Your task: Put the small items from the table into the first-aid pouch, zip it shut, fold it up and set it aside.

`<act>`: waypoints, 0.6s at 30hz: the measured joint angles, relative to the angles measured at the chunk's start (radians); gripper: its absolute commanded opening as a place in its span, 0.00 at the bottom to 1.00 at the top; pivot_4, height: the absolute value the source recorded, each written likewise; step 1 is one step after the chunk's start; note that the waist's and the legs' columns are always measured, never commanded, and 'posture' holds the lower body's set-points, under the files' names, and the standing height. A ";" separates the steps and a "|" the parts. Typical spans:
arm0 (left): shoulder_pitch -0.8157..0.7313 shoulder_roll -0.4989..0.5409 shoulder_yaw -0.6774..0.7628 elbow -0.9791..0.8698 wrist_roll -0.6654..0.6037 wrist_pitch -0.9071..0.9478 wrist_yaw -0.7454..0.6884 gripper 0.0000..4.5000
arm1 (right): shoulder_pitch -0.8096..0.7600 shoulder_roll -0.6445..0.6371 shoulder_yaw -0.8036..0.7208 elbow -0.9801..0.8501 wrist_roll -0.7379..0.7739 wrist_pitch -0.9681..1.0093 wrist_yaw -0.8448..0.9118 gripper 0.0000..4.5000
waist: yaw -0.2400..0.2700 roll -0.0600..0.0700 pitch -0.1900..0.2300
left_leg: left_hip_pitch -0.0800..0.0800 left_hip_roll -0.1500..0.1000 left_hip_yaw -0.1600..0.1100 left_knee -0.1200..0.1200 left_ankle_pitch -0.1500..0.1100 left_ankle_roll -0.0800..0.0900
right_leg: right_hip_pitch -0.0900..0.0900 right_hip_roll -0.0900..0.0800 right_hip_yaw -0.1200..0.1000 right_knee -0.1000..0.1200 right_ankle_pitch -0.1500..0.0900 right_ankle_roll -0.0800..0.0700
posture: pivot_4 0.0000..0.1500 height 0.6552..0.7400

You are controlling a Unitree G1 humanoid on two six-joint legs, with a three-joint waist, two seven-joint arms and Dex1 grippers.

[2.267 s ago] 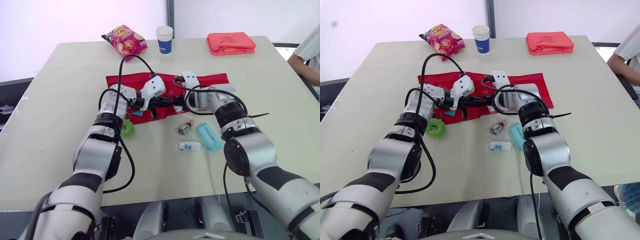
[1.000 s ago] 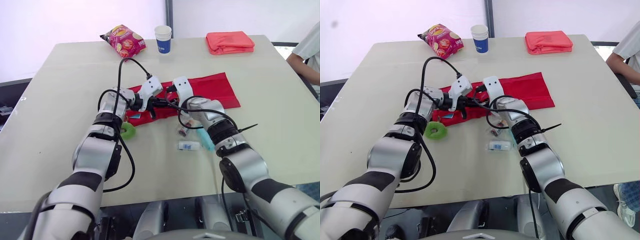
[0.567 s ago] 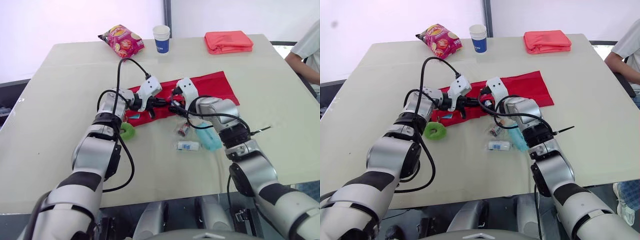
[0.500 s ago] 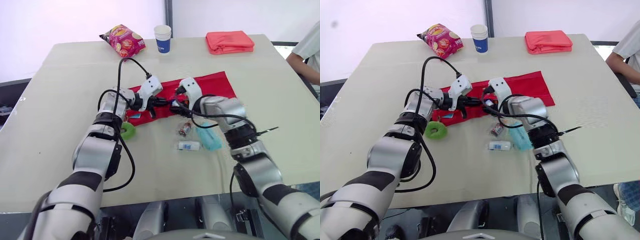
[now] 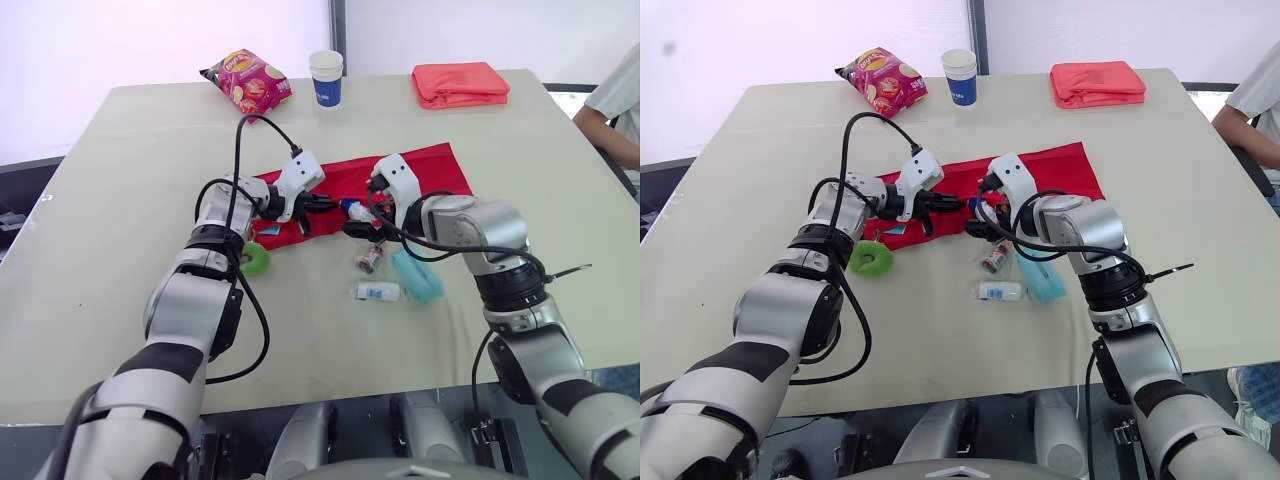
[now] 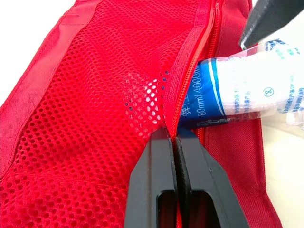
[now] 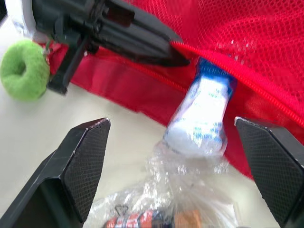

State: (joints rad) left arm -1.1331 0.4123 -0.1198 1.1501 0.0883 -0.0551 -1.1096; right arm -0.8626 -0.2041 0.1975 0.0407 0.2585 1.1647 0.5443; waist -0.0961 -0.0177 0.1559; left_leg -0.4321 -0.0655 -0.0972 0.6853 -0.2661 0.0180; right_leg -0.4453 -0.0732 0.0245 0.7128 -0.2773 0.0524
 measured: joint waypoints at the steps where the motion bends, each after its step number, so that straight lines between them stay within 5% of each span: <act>1: -0.001 0.000 0.000 0.000 0.000 0.000 0.000 0.00 | 0.017 -0.024 0.015 -0.022 -0.002 -0.017 0.011 0.88 | 0.001 0.000 0.000 | 0.000 0.000 0.000 0.000 0.000 0.000 | 0.000 0.000 0.000 0.000 0.000 0.000 | 1.00 1.00; 3: -0.001 -0.002 -0.001 0.000 0.000 -0.001 -0.001 0.00 | 0.030 -0.069 0.047 -0.046 -0.014 -0.052 0.025 0.80 | 0.001 0.000 0.000 | 0.000 0.000 0.000 0.000 0.000 0.000 | 0.000 0.000 0.000 0.000 0.000 0.000 | 1.00 1.00; 10: -0.002 -0.002 -0.004 0.000 0.001 -0.001 -0.008 0.00 | 0.034 -0.122 0.118 -0.017 -0.061 -0.168 0.056 0.01 | -0.001 0.000 0.000 | 0.000 0.000 -0.001 0.000 0.000 0.000 | 0.000 0.000 0.000 0.000 0.000 0.000 | 1.00 1.00; 18: -0.002 -0.004 -0.006 -0.005 0.001 -0.001 -0.020 0.00 | -0.005 -0.048 0.160 0.164 -0.129 -0.298 0.052 0.01 | 0.000 0.000 0.000 | 0.000 -0.001 -0.001 0.000 0.000 0.000 | 0.000 0.000 0.000 0.000 0.000 0.000 | 1.00 1.00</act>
State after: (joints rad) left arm -1.1350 0.4086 -0.1262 1.1453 0.0898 -0.0557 -1.1300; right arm -0.8680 -0.2518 0.3573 0.2043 0.1292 0.8671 0.5963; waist -0.0961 -0.0178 0.1559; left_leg -0.4319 -0.0661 -0.0984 0.6856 -0.2660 0.0179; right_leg -0.4453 -0.0732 0.0244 0.7126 -0.2773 0.0524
